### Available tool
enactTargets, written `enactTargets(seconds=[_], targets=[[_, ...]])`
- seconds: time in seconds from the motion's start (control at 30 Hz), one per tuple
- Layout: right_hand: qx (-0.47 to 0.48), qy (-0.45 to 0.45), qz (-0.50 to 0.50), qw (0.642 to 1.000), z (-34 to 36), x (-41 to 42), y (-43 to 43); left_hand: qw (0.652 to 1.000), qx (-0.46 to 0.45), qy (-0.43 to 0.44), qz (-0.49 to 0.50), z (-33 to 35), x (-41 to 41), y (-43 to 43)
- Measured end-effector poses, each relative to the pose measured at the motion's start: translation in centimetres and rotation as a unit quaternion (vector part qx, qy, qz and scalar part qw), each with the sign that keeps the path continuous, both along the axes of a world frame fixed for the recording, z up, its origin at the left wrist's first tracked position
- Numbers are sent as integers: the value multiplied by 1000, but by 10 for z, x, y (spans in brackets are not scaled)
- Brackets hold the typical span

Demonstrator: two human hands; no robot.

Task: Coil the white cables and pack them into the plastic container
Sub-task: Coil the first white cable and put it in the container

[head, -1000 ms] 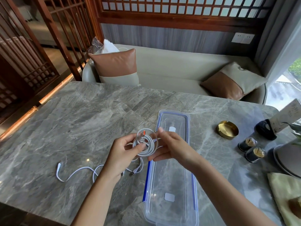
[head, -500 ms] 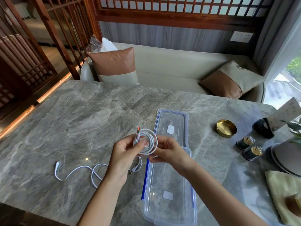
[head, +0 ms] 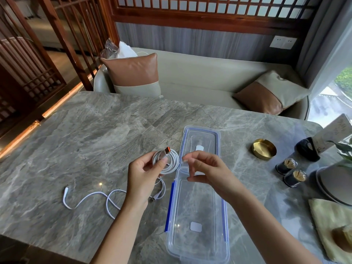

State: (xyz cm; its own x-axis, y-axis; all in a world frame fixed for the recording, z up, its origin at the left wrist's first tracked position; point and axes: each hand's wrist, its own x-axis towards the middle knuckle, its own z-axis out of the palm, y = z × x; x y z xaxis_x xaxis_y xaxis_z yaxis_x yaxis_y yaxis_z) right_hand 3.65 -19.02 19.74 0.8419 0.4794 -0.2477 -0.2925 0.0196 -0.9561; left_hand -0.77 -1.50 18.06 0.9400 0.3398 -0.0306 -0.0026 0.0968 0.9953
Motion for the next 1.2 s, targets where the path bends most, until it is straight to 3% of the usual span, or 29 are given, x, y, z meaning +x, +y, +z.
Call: enactTargets(seconds=[0.23,0.37,0.5,0.7,0.8,0.83,0.93,1.07,1.2], targets=[[-48,-56,-72,995,-23,-12,14,999,7,50,-16,-26,1,-27],[-56,15,-106,993,-49,-10,0,990,-10,107,-90,-43,0,-33],[-71,91,-118,986,-76,-11,-11,983,20,152,-101,-69,6,-34],[-128,173,-158,964,-117,-12,-15,937,251,201,-134,-105,29,-37],[-70,234,-191,951,-132,-13,-12,874,437,168,-130,-112,35,-40],[-37,253,-203,945,-137,-13,-11,861,463,161,-135,-113,38,-41],[11,297,-236,925,-149,-9,-7,867,449,139,-165,-115,45,-40],[-12,315,-285,905,-160,-1,2,900,401,99,-141,-122,48,-25],[-60,308,-307,898,-172,6,12,921,342,146,-120,-132,51,-12]])
